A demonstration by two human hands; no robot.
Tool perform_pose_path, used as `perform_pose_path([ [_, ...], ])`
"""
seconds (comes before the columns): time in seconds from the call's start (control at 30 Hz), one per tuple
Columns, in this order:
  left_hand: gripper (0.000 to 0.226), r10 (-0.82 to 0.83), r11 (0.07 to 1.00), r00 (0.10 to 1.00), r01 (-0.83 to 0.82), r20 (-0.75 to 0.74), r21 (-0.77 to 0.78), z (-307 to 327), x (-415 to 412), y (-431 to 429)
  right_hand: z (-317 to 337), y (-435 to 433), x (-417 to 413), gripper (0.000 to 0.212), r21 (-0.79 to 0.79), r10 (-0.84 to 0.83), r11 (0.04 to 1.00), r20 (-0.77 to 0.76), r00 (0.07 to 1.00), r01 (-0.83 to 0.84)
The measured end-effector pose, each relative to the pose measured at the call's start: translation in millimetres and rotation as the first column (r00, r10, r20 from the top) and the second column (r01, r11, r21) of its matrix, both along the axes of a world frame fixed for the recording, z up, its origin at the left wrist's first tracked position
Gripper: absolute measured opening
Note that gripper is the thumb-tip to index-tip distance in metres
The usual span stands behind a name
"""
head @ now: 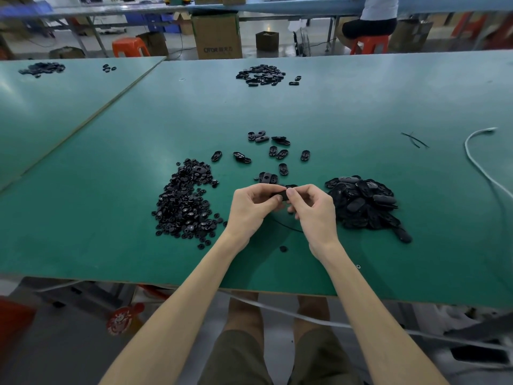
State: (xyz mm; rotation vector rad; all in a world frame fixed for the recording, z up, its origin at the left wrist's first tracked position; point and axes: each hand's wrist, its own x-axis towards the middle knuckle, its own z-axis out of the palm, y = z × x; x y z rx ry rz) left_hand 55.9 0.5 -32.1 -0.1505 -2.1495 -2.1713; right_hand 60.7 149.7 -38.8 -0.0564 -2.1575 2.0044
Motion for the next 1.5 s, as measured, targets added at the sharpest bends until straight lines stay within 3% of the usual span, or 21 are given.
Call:
perform_pose_path([
  [0.33, 0.02, -0.019, 0.975, 0.985, -0.02, -0.172, -0.221, 50, -18, 17, 4, -2, 0, 0.023, -0.049, -0.027, 0.998, 0.007, 1.0, 0.027],
  [0.5, 0.015, -0.196, 0.889, 0.976, 0.135, -0.098, -0.437, 72, -40, 63, 7, -3, -1, 0.03, -0.035, -0.009, 0.999, 0.055, 0.998, 0.011],
  [0.7, 0.016, -0.292, 0.811, 0.956, 0.239, -0.016, -0.533, 64, -55, 99, 4, -1, -3, 0.025, -0.022, -0.026, 0.999, 0.127, 0.992, 0.029],
  [0.9, 0.025, -0.407, 0.794, 0.913, 0.363, 0.017, -0.488, 62, -57, 89, 5, -2, -2, 0.022, -0.096, -0.003, 0.995, 0.075, 0.997, 0.01],
  [1.03, 0.028, -0.234, 0.875, 0.967, 0.163, -0.102, -0.456, 60, -55, 66, 3, -2, 0, 0.016, -0.096, 0.033, 0.995, 0.02, 0.999, -0.031],
  [1.1, 0.029, -0.11, 0.869, 0.985, 0.031, -0.131, -0.494, 59, -58, 48, 2, -1, -1, 0.014, -0.073, -0.004, 0.997, 0.021, 1.0, 0.006],
  [1.33, 0.009, 0.023, 0.631, 0.999, -0.052, -0.049, -0.774, 50, -54, -2, 1, -2, -3, 0.011, -0.082, -0.051, 0.995, 0.007, 0.999, 0.051],
  [1.5, 0.023, 0.005, 0.53, 1.0, 0.014, 0.02, -0.848, 41, -48, -2, 1, -3, -2, 0.012, -0.08, -0.048, 0.996, 0.006, 0.999, 0.049],
])
